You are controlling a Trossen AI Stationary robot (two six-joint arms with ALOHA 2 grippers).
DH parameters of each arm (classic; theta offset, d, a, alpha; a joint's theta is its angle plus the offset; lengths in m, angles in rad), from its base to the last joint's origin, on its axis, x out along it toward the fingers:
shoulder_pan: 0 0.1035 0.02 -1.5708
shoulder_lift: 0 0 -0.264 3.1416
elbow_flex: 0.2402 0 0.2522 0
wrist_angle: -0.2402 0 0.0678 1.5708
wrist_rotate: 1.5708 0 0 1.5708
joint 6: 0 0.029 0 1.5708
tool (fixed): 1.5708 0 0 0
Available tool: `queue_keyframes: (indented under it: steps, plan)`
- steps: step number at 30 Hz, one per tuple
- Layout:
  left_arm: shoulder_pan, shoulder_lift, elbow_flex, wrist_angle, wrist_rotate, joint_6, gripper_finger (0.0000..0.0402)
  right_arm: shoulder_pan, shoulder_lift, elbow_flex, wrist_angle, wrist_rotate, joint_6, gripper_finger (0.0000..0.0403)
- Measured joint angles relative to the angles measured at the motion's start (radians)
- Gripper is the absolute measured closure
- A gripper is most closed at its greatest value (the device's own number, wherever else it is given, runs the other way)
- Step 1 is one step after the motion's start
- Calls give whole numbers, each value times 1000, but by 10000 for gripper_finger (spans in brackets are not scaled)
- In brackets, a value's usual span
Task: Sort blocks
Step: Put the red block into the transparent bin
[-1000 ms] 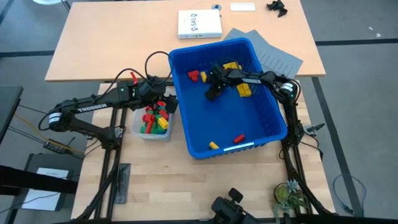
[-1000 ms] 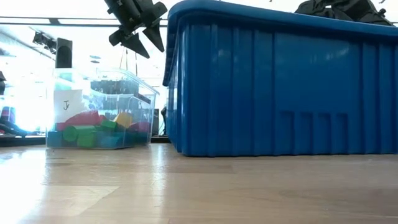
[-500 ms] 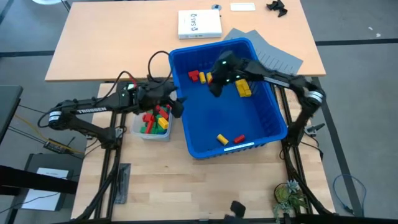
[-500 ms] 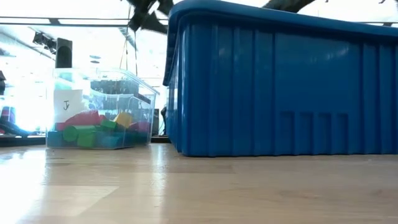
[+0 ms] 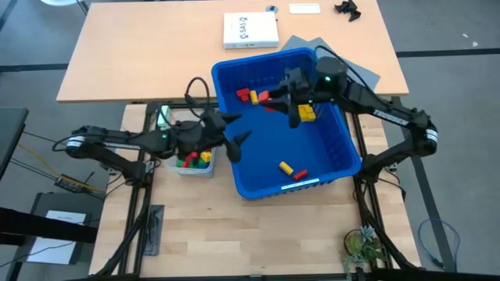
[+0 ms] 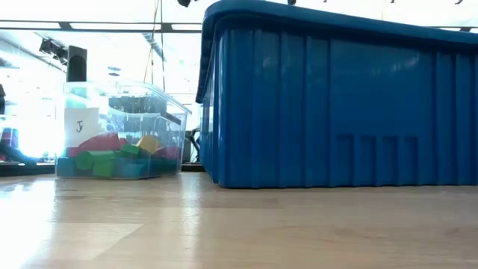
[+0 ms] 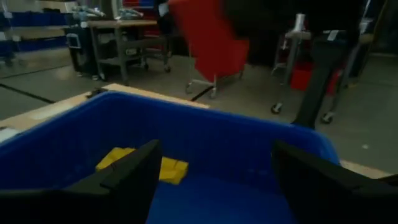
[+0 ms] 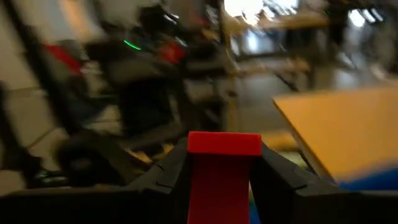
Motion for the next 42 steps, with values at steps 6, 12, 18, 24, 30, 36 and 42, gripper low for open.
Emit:
queue_keyframes:
  steps: [6, 12, 18, 24, 30, 36, 42]
  plan:
    - [-10, 62, 0, 190, 75, -7, 92, 121, -3, 0, 80, -40, -67, 276]
    - [-11, 70, 0, 278, 176, 4, 92, 197, 13, -1, 78, -40, -130, 276]
    - [-11, 70, -2, 301, 270, 8, 92, 218, 22, 1, 93, -38, -161, 276]
    - [-12, 70, 1, 283, 323, 7, 92, 202, 23, -2, 87, -23, -180, 276]
    - [-12, 70, 1, 284, 319, 29, 92, 190, 26, -2, 95, -40, -164, 276]
    - [-9, 70, 1, 321, 312, 48, 93, 223, 41, 0, 113, -51, -169, 276]
    - [-9, 69, 0, 329, 348, 60, 136, 231, 65, -1, 132, -54, -158, 276]
